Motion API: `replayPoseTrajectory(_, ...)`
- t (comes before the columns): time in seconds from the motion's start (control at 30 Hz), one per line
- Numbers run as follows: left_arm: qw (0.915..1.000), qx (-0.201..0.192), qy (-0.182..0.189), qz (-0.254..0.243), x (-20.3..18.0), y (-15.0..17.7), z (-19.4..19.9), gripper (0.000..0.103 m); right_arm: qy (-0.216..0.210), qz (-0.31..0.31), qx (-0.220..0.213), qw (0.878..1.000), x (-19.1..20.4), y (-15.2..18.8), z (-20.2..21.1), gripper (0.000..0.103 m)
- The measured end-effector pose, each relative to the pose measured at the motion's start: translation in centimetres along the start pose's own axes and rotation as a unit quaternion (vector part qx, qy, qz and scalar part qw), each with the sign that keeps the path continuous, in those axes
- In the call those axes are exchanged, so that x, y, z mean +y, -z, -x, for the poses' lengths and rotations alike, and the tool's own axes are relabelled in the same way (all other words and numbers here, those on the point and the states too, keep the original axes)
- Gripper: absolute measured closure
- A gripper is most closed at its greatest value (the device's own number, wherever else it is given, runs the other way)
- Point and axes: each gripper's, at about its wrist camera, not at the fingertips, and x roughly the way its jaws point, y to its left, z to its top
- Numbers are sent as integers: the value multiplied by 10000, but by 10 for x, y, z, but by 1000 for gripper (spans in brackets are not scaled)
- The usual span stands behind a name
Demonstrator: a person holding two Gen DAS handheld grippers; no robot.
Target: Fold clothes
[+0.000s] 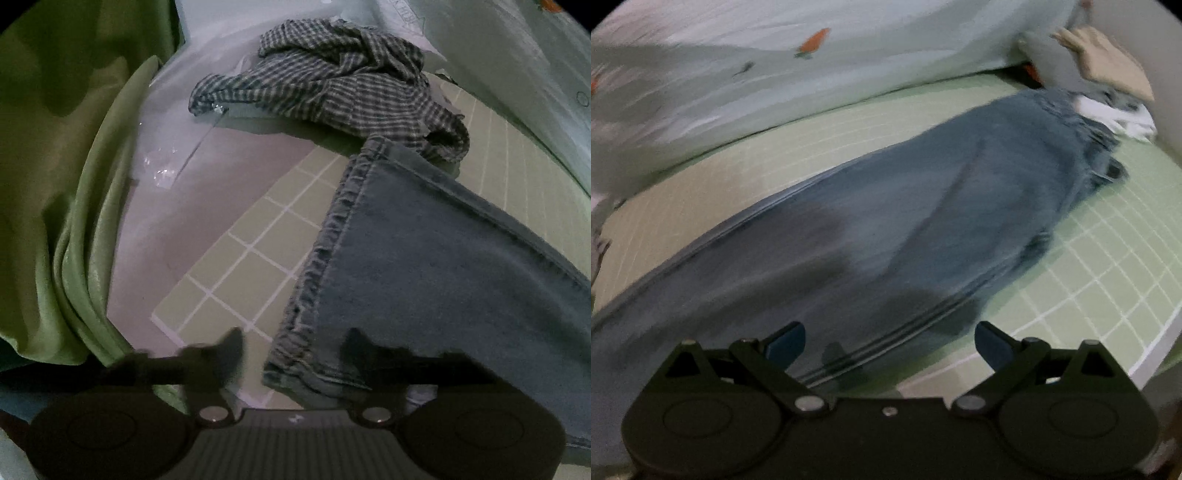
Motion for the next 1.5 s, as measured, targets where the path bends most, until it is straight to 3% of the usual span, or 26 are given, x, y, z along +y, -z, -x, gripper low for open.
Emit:
replayPoseTrajectory(0.3, 9993, 268, -91, 257, -13, 9, -10, 21, 86, -273, 35, 9996, -58, -29, -5, 3)
replayPoseTrajectory(0.53, 9995, 224, -55, 227, -9, 14, -16, 18, 130, -345, 212, 9991, -58, -23, -12, 3)
replayPoseTrajectory(0.63, 9999, 87, -50, 45, -12, 17, -13, 27, 123, -268, 254, 9992, -49, -14, -11, 3)
replayPoseTrajectory(0.7, 9998, -4, 43, -213, -16, 18, -10, 50, 109, -237, 257, 9993, -44, -7, -9, 3)
replayPoseTrajectory(0.8, 9988, -7, 287, -392, -22, 16, -8, 73, 84, -196, 255, 9994, -36, 3, -6, 3)
replayPoseTrajectory(0.87, 9986, 21, 405, -336, -24, 15, -9, 81, 55, -212, 253, 9994, -34, 7, -5, 3)
replayPoseTrajectory(1.0, 9989, -5, 396, -232, -27, 13, -6, 83, 39, -295, 127, 9995, -36, 6, 0, 3)
replayPoseTrajectory(1.2, 9958, -556, 603, -404, -54, -3, 26, 84, 90, -390, -34, 9992, -53, -1, 6, 3)
replayPoseTrajectory(1.37, 9853, -1129, 875, -934, -121, -12, 62, 84, 109, -427, -75, 9990, -81, -13, 7, 3)
replayPoseTrajectory(1.5, 9718, -1348, 1265, -1463, -189, 0, 84, 84, 161, -431, -160, 9988, -109, -26, 9, 3)
